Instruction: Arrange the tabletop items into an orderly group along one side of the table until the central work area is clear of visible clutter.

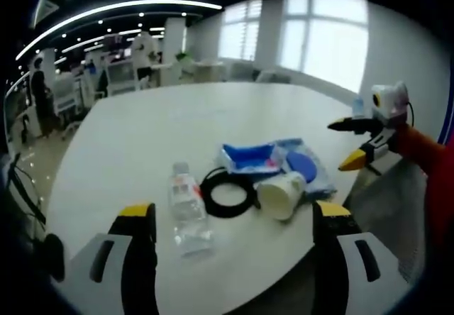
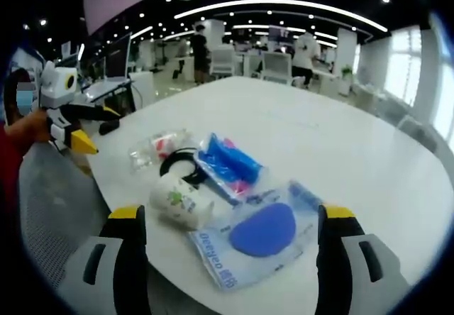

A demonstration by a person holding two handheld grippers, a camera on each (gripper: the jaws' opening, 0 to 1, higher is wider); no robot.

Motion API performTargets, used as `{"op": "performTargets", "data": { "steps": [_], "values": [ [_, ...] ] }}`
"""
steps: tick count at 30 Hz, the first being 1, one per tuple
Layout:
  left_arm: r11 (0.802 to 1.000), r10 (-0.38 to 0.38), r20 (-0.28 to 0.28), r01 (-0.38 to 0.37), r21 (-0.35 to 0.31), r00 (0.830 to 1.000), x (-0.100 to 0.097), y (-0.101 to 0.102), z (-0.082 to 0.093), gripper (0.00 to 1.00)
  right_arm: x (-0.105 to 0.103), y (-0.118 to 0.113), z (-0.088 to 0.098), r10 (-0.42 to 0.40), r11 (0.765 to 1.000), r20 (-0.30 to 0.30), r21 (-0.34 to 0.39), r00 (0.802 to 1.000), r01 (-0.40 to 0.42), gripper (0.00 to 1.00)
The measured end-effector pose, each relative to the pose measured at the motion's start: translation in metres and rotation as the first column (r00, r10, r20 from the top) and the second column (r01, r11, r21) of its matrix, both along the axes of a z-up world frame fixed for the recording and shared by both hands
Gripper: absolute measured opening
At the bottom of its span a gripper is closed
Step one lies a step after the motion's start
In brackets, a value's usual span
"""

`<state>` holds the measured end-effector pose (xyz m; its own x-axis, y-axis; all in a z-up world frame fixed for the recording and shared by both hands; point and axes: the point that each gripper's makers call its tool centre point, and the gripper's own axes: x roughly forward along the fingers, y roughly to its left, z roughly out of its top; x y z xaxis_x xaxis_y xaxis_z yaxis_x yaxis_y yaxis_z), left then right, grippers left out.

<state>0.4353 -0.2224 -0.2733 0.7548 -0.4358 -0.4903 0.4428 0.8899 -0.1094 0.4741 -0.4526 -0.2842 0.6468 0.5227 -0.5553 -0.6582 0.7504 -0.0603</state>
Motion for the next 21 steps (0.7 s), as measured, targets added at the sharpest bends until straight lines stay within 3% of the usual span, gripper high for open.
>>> {"op": "performTargets", "data": {
  "steps": [21],
  "values": [
    [1.000,0.002,-0.017,-0.002,0.029,1.000,-0.0009,0.0019,-0.0040,0.86,0.0009,-0.0009,0.0013,-0.005,1.000,0.000,0.009,1.000,0.005,0.99]
  ]
}}
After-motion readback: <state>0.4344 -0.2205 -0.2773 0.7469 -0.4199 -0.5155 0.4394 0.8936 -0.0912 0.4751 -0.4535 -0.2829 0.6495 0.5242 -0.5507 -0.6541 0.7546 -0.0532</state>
